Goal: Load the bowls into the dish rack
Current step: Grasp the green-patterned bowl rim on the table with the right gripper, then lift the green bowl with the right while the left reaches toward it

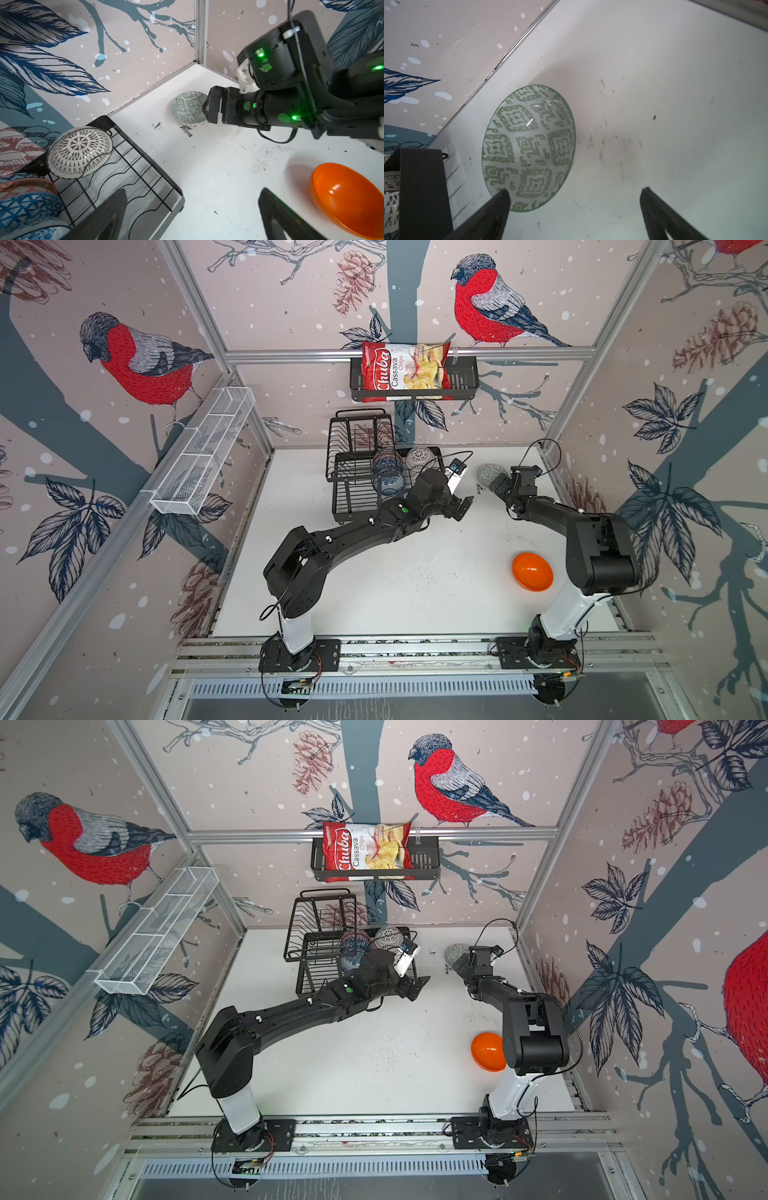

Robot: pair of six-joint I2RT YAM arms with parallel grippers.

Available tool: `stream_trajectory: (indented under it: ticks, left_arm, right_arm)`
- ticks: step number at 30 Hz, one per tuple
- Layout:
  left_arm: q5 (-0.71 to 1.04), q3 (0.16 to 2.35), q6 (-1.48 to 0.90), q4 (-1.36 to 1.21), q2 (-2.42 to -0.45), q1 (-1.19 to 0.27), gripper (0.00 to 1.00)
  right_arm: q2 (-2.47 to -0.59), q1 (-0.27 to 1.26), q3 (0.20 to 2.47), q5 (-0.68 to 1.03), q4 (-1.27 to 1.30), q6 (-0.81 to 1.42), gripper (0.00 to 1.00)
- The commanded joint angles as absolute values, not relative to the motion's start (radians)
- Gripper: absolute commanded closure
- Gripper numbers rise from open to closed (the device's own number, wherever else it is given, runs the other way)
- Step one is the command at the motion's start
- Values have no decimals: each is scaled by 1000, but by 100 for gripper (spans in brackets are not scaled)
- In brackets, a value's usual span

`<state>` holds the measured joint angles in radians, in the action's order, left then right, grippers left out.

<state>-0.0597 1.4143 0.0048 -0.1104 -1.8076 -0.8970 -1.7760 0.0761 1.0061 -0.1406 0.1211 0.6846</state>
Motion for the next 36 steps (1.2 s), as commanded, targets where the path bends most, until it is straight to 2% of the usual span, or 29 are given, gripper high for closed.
stream_trajectory:
  ticks: [1,6,11,20,30,36]
  left_arm:
    - [-70,1434,8,-109,-1819,-900,2]
    - [-82,1428,12,-112,-1820,-903,2]
    - [-92,1433,-2,-110,-1827,-903,2]
    - [-132,1439,-2,-97,-1824,-903,1]
    - [-89,1396,29,-144,-1798,-903,1]
    - [-66,1377,6,-181,-1795,-902,1]
  right_arm:
    - [-1801,64,1032,-103,158,698,6]
    - [-1884,58,1128,-97,108,684,9]
    - [-1962,51,1180,-98,90,683,18]
    - [-2003,40,1175,-77,101,678,44]
    - [-1984,39,1147,-31,148,675,86]
    - [-1887,73,1058,12,206,700,95]
